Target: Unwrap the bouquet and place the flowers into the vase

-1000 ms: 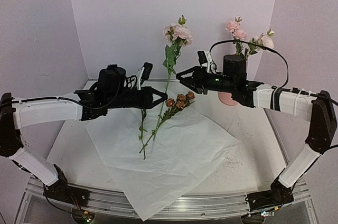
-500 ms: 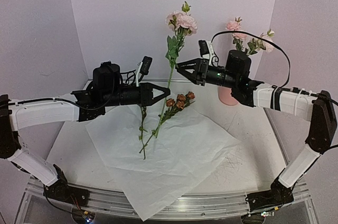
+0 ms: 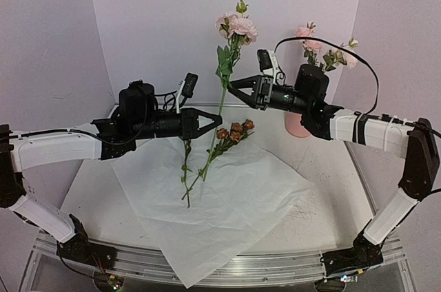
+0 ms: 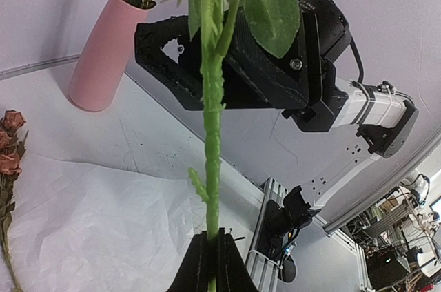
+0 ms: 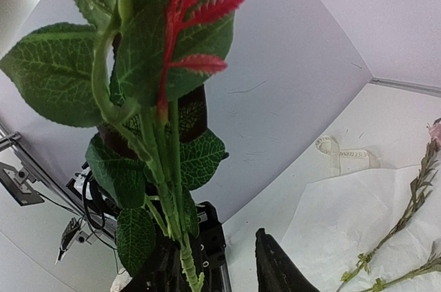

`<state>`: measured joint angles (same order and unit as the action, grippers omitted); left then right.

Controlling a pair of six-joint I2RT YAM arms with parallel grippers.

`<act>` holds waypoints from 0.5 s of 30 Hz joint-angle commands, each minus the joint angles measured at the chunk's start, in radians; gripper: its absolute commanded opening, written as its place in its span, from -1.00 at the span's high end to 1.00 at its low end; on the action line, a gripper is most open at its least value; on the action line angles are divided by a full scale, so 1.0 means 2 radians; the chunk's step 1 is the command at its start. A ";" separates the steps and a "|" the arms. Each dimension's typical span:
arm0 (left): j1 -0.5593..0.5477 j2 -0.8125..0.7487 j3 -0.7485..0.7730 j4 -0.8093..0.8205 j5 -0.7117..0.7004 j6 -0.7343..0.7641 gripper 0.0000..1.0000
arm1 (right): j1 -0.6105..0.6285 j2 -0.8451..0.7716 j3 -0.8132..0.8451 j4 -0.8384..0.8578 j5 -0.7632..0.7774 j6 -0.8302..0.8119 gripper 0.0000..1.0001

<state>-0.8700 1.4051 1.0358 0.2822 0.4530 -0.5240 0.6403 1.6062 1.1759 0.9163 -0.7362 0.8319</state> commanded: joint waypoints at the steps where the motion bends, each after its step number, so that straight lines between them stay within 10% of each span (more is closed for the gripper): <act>1: -0.003 -0.023 -0.002 0.030 0.004 0.000 0.91 | 0.002 -0.024 0.023 0.053 -0.032 0.003 0.19; 15: -0.005 -0.017 0.000 0.033 0.014 0.000 0.90 | 0.002 -0.018 0.038 0.063 -0.035 0.014 0.18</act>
<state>-0.8719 1.3811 1.0233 0.2901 0.4523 -0.5240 0.6403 1.5948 1.1831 0.9653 -0.7792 0.8438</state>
